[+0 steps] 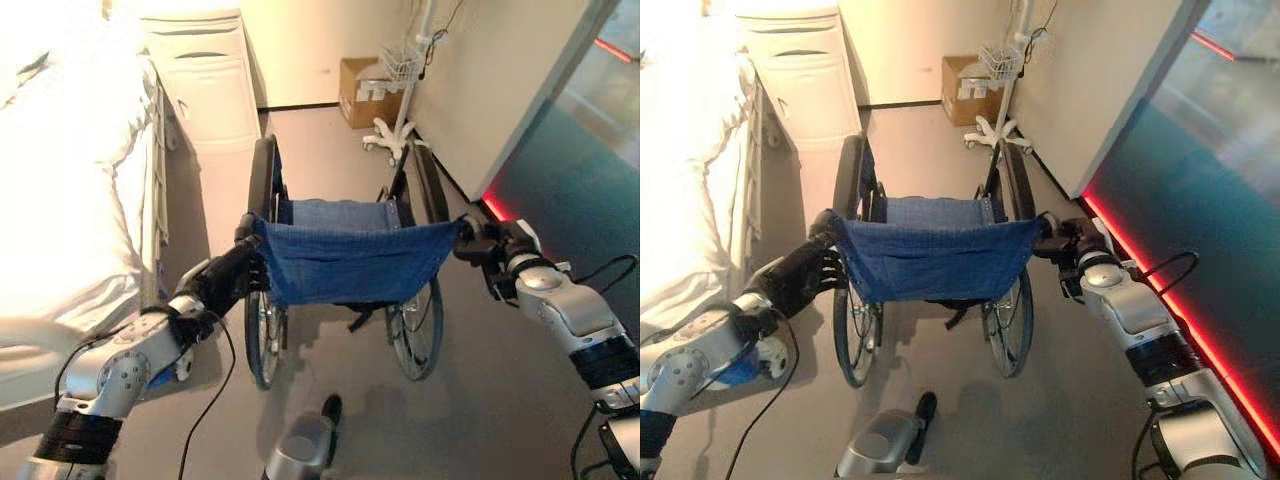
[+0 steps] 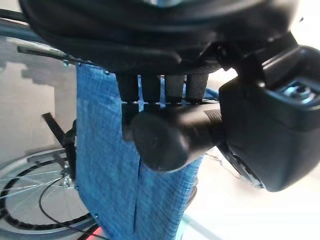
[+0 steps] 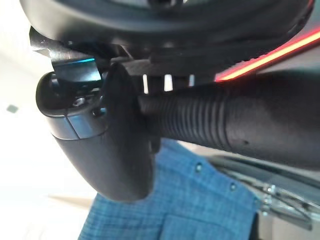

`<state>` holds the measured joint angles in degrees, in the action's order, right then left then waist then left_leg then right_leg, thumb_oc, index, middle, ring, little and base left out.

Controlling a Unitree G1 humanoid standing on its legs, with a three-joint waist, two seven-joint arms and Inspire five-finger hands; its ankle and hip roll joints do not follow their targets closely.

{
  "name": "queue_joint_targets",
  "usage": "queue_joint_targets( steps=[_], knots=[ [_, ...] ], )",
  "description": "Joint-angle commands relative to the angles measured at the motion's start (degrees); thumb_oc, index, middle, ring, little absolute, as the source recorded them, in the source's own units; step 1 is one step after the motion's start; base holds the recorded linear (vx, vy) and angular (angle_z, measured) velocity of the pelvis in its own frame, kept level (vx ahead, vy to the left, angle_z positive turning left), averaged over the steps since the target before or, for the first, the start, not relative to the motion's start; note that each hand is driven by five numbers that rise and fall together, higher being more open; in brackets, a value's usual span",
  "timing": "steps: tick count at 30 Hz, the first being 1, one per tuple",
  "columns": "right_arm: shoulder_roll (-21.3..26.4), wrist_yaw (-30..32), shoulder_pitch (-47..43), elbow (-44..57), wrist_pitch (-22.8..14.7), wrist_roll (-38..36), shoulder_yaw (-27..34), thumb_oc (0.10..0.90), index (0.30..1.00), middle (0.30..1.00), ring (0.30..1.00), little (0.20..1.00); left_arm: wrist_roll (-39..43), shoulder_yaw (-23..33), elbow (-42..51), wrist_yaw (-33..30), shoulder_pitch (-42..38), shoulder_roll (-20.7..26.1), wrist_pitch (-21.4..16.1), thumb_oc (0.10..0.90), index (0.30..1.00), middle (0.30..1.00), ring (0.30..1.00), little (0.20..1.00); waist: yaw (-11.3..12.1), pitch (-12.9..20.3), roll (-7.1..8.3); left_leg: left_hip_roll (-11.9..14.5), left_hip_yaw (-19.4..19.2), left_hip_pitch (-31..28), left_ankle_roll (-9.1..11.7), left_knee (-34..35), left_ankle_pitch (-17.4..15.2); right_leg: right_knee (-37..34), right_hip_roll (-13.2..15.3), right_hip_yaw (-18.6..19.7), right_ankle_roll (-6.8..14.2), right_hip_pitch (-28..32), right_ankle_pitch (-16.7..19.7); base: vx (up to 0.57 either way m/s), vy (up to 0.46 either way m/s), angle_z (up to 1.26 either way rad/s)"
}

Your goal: Push the wheelchair next to the bed

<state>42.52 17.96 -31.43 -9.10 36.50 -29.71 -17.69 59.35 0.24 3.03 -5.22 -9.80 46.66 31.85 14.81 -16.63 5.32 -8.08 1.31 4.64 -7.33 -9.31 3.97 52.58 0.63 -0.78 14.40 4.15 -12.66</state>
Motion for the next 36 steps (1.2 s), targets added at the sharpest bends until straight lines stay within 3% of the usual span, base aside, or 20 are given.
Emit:
queue_joint_targets(
  steps=[1, 2, 4, 5, 6, 8, 11, 15, 17, 18, 19, 20, 26, 27, 28, 29, 32, 34, 35, 36],
  knots=[
    [2.1, -6.0, -8.8, 4.9, -14.4, 2.6, -3.2, 0.400, 0.300, 0.300, 0.300, 0.300, 2.8, 4.0, -2.4, 1.4, -8.3, 3.8, -8.3, 0.400, 0.300, 0.300, 0.300, 0.300, -1.1, 9.7, -2.00, -1.2, 3.7, 1.2, 3.1, 2.9, 1.2, -15.5, -3.6, -4.0, -4.1, 1.4, 19.6, 0.45, -0.032, 0.41],
    [2.7, -6.2, -9.3, 4.9, -14.3, 3.0, -3.4, 0.400, 0.300, 0.300, 0.300, 0.300, 4.1, 3.6, -3.8, 2.6, -9.1, 4.9, -9.1, 0.400, 0.300, 0.300, 0.300, 0.300, -1.7, 9.1, -2.34, -1.7, 5.0, 0.7, 3.0, 1.0, 0.2, -23.3, -1.4, -5.1, -6.3, -0.3, 16.1, 0.34, -0.078, 0.50],
    [3.9, -7.1, -9.3, 4.8, -15.3, 3.0, -2.8, 0.400, 0.300, 0.300, 0.300, 0.300, 4.3, 3.4, -4.7, 3.3, -9.5, 5.0, -10.2, 0.400, 0.300, 0.300, 0.300, 0.300, -2.5, 7.9, -2.48, -2.0, 6.7, -1.3, 3.3, -0.9, -2.6, -32.2, 2.1, -5.7, -7.9, -3.5, 14.5, 0.35, -0.167, 0.59],
    [4.6, -7.6, -9.6, 4.6, -15.8, 2.8, -2.5, 0.400, 0.300, 0.300, 0.300, 0.300, 4.0, 3.1, -4.7, 3.3, -9.7, 4.7, -10.8, 0.400, 0.300, 0.300, 0.300, 0.300, -3.4, 6.9, -2.43, -2.3, 7.9, -3.3, 3.2, -1.9, -5.0, -36.3, 4.2, -5.3, -8.0, -5.9, 16.5, 0.24, -0.155, 0.43],
    [4.6, -7.6, -9.6, 4.6, -15.8, 2.8, -2.5, 0.400, 0.300, 0.300, 0.300, 0.300, 3.9, 3.1, -4.7, 3.3, -9.7, 4.7, -10.9, 0.400, 0.300, 0.300, 0.300, 0.300, -3.6, 6.8, -2.57, -2.3, 8.2, -3.5, 3.2, -2.1, -5.3, -36.5, 4.2, -5.6, -8.0, -5.5, 16.4, 0.26, -0.211, 0.50],
    [6.0, -7.9, -11.0, 5.0, -14.9, 1.8, -1.7, 0.400, 0.300, 0.300, 0.300, 0.300, 3.4, 2.5, -3.1, 2.5, -9.3, 3.6, -11.4, 0.400, 0.300, 0.300, 0.300, 0.300, -5.4, 5.2, -1.91, -2.0, 11.9, -7.6, 3.8, -4.0, -11.3, -48.0, 7.9, -1.3, -6.3, -11.2, 21.0, 0.39, -0.347, 0.61],
    [7.1, -8.1, -13.3, 6.8, -11.8, -0.2, -1.2, 0.400, 0.300, 0.300, 0.300, 0.300, 2.9, 3.0, -1.0, 1.2, -7.7, 3.1, -12.0, 0.400, 0.300, 0.300, 0.300, 0.300, -5.8, 5.0, -1.41, 0.2, 15.1, -10.2, 5.2, -4.5, -13.9, -52.7, 10.3, 1.2, -4.7, -12.8, 24.2, 0.41, -0.389, 0.84],
    [6.4, -8.3, -15.0, 6.4, -10.3, -0.6, -2.3, 0.400, 0.300, 0.300, 0.300, 0.300, 1.4, 4.3, 0.0, 1.5, -5.9, 1.3, -12.5, 0.400, 0.300, 0.300, 0.300, 0.300, -4.5, 6.7, -0.50, 3.2, 16.6, -10.7, 6.9, -6.0, -12.0, -54.6, 11.4, -0.6, -3.6, -9.7, 24.2, 0.32, -0.311, 0.75],
    [6.1, -8.6, -15.9, 5.2, -10.0, -0.5, -3.5, 0.400, 0.300, 0.300, 0.300, 0.300, 1.6, 4.9, 0.7, 1.3, -4.8, 0.8, -12.2, 0.400, 0.300, 0.300, 0.300, 0.300, -4.3, 8.2, -0.20, 5.6, 16.5, -11.5, 8.5, -6.1, -9.2, -52.4, 10.7, -1.9, -3.6, -8.6, 23.4, 0.35, -0.271, 0.65],
    [6.8, -8.9, -16.1, 5.0, -10.1, -1.2, -4.5, 0.400, 0.300, 0.300, 0.300, 0.300, 2.3, 5.7, 1.5, 0.0, -3.8, 0.6, -12.0, 0.400, 0.300, 0.300, 0.300, 0.300, -4.3, 9.3, 0.03, 7.0, 15.1, -11.0, 9.8, -7.8, -4.8, -52.1, 9.6, -3.7, -4.7, -7.4, 22.1, 0.24, -0.191, 0.39],
    [6.8, -9.2, -16.1, 4.9, -10.2, -1.1, -4.6, 0.400, 0.300, 0.300, 0.300, 0.300, 2.4, 5.9, 1.7, -0.4, -3.6, 0.5, -11.9, 0.400, 0.300, 0.300, 0.300, 0.300, -4.4, 9.4, 0.06, 7.2, 14.9, -10.7, 10.1, -8.3, -3.9, -52.2, 9.5, -4.1, -5.0, -7.1, 21.9, 0.31, -0.299, 0.41],
    [7.5, -9.7, -16.0, 4.9, -10.3, -0.8, -5.1, 0.400, 0.300, 0.300, 0.300, 0.300, 2.6, 6.5, 2.0, -0.9, -2.9, -0.1, -11.8, 0.400, 0.300, 0.300, 0.300, 0.300, -4.8, 9.7, 0.29, 7.6, 12.0, -7.9, 11.0, -13.6, 0.6, -52.4, 8.4, -5.3, -6.7, -5.5, 20.5, 0.14, -0.165, 0.27],
    [8.6, -8.4, -15.2, 7.4, -9.9, -1.6, -5.6, 0.400, 0.300, 0.300, 0.300, 0.300, 2.3, 7.0, 2.6, -1.4, -1.2, -0.8, -12.6, 0.400, 0.300, 0.300, 0.300, 0.300, -5.7, 8.8, 0.36, 7.9, 5.7, 0.4, 11.2, -30.5, 4.5, -51.1, 5.1, -8.8, -11.3, -2.2, 16.6, 0.18, -0.237, 0.48],
    [8.5, -8.4, -14.6, 8.6, -9.0, -1.0, -5.2, 0.400, 0.300, 0.300, 0.300, 0.300, 1.9, 7.5, 1.7, -0.8, -1.3, -1.2, -13.1, 0.400, 0.300, 0.300, 0.300, 0.300, -5.3, 8.0, 0.30, 6.2, 4.8, 3.8, 10.5, -32.1, 2.9, -50.4, 4.0, -9.4, -12.1, -1.0, 15.6, 0.20, -0.186, 0.43],
    [8.5, -8.5, -14.4, 8.9, -8.8, -0.8, -5.0, 0.400, 0.300, 0.300, 0.300, 0.300, 2.0, 7.6, 1.4, -0.8, -1.3, -1.1, -13.3, 0.400, 0.300, 0.300, 0.300, 0.300, -5.2, 7.9, 0.14, 5.3, 4.7, 4.2, 10.2, -31.8, 1.9, -50.3, 3.7, -9.5, -12.1, -0.7, 15.4, 0.31, -0.154, 0.45],
    [8.4, -9.1, -14.3, 9.6, -8.3, 0.0, -5.1, 0.400, 0.300, 0.300, 0.300, 0.300, 2.0, 8.8, 0.5, -0.4, -1.2, -0.7, -13.4, 0.400, 0.300, 0.300, 0.300, 0.300, -4.6, 7.7, -0.77, 3.6, 3.4, 3.8, 9.8, -25.0, 0.6, -50.4, 1.9, -9.4, -11.9, 0.9, 14.3, 0.28, -0.089, 0.22],
    [7.7, -9.2, -14.2, 8.6, -8.5, 1.4, -5.0, 0.400, 0.300, 0.300, 0.300, 0.300, 2.4, 8.7, -0.2, 0.1, -1.5, -0.2, -13.6, 0.400, 0.300, 0.300, 0.300, 0.300, -4.2, 7.8, -1.22, 5.2, -0.4, 3.3, 10.0, -15.7, 1.8, -51.1, 0.7, -11.1, -12.4, 3.0, 12.6, 0.30, -0.070, 0.00],
    [6.7, -8.4, -13.4, 6.8, -9.4, 2.9, -4.7, 0.400, 0.300, 0.300, 0.300, 0.300, 0.6, 6.9, -0.6, 1.4, -1.6, -1.6, -14.4, 0.400, 0.300, 0.300, 0.300, 0.300, -3.2, 8.6, -3.00, 5.9, -4.7, 4.9, 11.3, 1.2, 5.1, -52.2, -2.4, -13.4, -12.7, 6.2, 10.2, 0.39, -0.034, 0.04],
    [6.7, -8.2, -13.3, 6.7, -9.5, 3.0, -4.8, 0.400, 0.300, 0.300, 0.300, 0.300, 0.3, 6.7, -0.6, 1.5, -1.6, -1.8, -14.5, 0.400, 0.300, 0.300, 0.300, 0.300, -3.0, 8.7, -3.09, 5.9, -5.5, 4.8, 11.5, 3.1, 6.1, -52.5, -2.7, -13.5, -12.7, 6.8, 9.9, 0.40, -0.074, 0.04],
    [6.8, -7.4, -12.5, 6.0, -9.7, 3.2, -4.5, 0.400, 0.300, 0.300, 0.300, 0.300, -0.8, 5.1, -0.8, 2.2, -2.3, -2.8, -15.0, 0.400, 0.300, 0.300, 0.300, 0.300, -2.8, 8.9, -3.36, 6.1, -11.1, 6.6, 12.0, 5.7, 8.8, -53.4, -4.0, -15.0, -13.2, 9.4, 8.7, 0.35, -0.079, 0.07]
  ],
)
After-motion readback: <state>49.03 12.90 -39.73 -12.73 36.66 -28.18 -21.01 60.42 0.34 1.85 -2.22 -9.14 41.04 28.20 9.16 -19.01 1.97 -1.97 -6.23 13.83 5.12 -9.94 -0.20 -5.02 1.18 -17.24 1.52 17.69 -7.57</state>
